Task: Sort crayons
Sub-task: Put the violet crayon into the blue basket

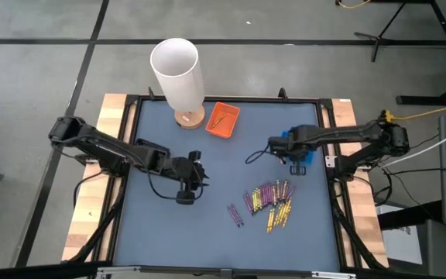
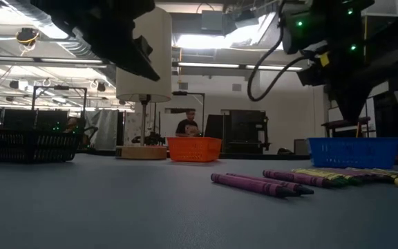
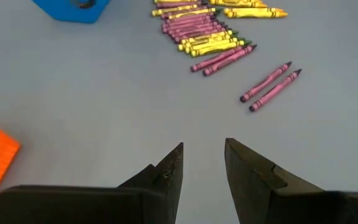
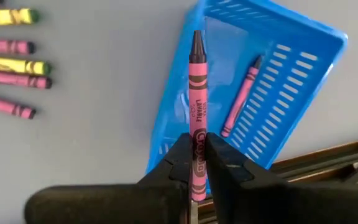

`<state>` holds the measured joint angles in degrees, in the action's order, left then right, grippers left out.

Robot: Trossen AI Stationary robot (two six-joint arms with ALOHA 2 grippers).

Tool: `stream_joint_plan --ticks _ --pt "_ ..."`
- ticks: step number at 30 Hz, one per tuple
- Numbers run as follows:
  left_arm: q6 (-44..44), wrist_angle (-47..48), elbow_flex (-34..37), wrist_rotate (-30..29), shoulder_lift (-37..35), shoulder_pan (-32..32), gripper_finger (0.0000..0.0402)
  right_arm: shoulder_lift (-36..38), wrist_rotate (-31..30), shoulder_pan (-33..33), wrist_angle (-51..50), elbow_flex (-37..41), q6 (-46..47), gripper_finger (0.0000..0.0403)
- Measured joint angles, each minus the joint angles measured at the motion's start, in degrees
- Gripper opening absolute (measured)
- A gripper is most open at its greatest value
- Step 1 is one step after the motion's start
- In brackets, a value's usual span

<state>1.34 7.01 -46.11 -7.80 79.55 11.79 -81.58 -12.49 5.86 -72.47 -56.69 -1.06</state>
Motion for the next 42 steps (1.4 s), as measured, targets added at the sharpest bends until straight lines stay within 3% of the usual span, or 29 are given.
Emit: stream_joint_plan --ticks 13,19,26,31,37,42 --pt "-0.6 -15.8 0.0 0.2 10.7 4.2 0.0102 0.0 -3.9 4.6 0.1 0.1 6.7 0.0030" --pt "-3.5 -24.8 0.0 3.1 15.2 5.0 0.0102 0.0 -3.0 4.7 0.1 0.1 7.2 0.0031" --pt "-3.5 -33.3 0.0 3.4 19.2 4.9 0.0102 0.0 -1.9 4.7 0.4 0.1 7.3 0.0083" --pt "-6.3 -37.4 0.1 7.7 21.5 4.9 0.0102 0.0 -1.9 4.7 0.7 0.1 7.3 0.0121" --pt "-9.3 -46.0 0.1 10.5 25.0 4.6 0.0102 0.0 -2.0 4.7 1.0 0.1 7.2 0.0133" --pt "-9.6 -47.8 -0.9 11.8 27.8 3.9 0.0102 0.0 -1.5 4.7 1.2 0.1 7.2 0.0133"
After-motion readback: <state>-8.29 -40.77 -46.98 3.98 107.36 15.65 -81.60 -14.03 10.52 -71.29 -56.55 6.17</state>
